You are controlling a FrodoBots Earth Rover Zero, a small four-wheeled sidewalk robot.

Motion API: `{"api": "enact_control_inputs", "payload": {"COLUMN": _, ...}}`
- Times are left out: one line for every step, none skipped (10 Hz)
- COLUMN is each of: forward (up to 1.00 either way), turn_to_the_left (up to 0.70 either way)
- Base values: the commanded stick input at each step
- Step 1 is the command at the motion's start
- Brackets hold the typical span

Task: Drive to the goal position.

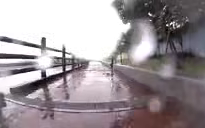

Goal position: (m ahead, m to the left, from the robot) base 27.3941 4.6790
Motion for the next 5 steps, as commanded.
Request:
{"api": "enact_control_inputs", "payload": {"forward": 1.0, "turn_to_the_left": 0.0}}
{"api": "enact_control_inputs", "payload": {"forward": 1.0, "turn_to_the_left": 0.0}}
{"api": "enact_control_inputs", "payload": {"forward": 1.0, "turn_to_the_left": 0.0}}
{"api": "enact_control_inputs", "payload": {"forward": 1.0, "turn_to_the_left": 0.0}}
{"api": "enact_control_inputs", "payload": {"forward": 1.0, "turn_to_the_left": 0.0}}
